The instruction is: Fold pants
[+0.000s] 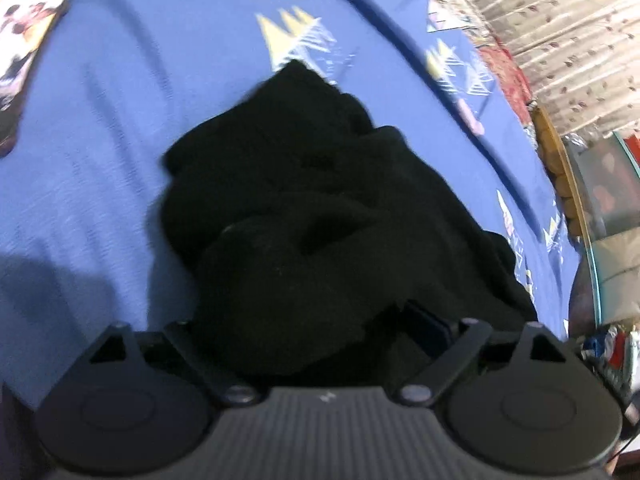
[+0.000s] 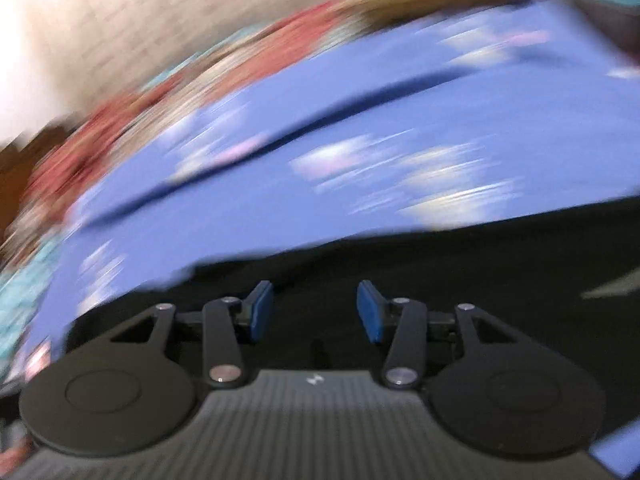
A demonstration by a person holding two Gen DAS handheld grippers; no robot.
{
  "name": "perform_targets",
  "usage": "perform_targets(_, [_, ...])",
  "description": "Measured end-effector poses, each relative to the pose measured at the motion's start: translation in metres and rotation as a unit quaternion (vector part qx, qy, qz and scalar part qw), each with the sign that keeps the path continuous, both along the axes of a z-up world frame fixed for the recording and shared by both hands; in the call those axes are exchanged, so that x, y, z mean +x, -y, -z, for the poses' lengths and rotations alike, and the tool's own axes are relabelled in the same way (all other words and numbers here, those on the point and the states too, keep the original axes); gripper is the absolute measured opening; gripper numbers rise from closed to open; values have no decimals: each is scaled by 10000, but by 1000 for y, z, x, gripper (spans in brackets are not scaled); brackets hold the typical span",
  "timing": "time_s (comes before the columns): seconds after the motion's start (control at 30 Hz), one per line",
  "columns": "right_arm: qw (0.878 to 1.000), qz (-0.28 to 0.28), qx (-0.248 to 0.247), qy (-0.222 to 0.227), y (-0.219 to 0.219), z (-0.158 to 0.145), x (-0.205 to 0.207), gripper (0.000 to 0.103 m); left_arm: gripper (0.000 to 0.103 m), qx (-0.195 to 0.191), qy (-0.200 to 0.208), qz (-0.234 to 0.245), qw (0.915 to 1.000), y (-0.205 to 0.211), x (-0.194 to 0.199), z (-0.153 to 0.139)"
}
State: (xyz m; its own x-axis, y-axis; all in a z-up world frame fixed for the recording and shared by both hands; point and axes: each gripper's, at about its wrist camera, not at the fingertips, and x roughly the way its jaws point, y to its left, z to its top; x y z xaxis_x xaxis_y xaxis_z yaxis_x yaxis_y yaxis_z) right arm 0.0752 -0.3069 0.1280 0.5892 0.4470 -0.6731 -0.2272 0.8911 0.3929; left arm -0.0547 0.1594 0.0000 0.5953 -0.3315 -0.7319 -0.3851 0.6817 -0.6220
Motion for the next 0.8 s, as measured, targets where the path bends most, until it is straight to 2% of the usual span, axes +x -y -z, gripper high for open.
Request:
perform_targets(0.07, [9970,-743,53,-197,-61,5,9,50,31,144,63,-14,9999,-2,4,2])
perform_targets(0.13, [9902,-1331,125,-403,-124,10,18,50,21,340,81,-25,9994,-5,2,2])
perform_targets(0.17, [9864,-1555,168,-504,-154,13,23,50,19,463,139,-74,9988,-4,-3,-2])
perform_targets(0.2, [9831,-1720,187,-594,-182,16,28,50,19,745,268,-108,9968,1,-10,-11])
perform_targets(0.23, [9803,-1848,195,-663,-205,17,38,50,18,1225,556,-81,9909,13,-19,-23])
perform_targets(0.3, [9742,-2136,220,-695,-252,18,47,50,19,1917,973,46,9766,30,-34,-35])
perform_targets(0.33, [9712,-2269,203,-699,-269,19,50,50,19,2004,983,84,9747,34,-36,-34])
perform_targets(0.43, [9638,-2582,26,-666,-317,20,48,52,23,1457,530,62,9879,20,-27,-8])
perform_targets(0.47, [9609,-2686,-107,-659,-334,23,52,58,27,1306,517,41,9901,15,-26,-3])
perform_targets(0.5, [9574,-2800,-232,-668,-329,23,47,63,27,1174,552,15,9916,10,-27,-1])
perform_targets(0.57, [9511,-2982,-558,-573,-333,27,46,83,31,895,587,-31,9942,2,-27,1])
perform_targets(0.63, [9408,-3160,-1134,-467,-338,37,41,88,31,725,608,-48,9955,-3,-27,5])
perform_targets(0.7, [9242,-3399,-1424,-1003,-335,58,43,84,31,655,641,-29,9958,-7,-30,6])
perform_targets(0.73, [9248,-3419,-1323,-1012,-329,60,42,72,29,599,673,-16,9959,-9,-30,7])
perform_targets(0.77, [9224,-3560,-1143,-972,-331,56,39,38,25,558,711,-1,9959,-12,-34,6])
perform_targets(0.8, [9207,-3634,-948,-1063,-332,52,38,36,24,525,759,4,9957,-13,-36,5])
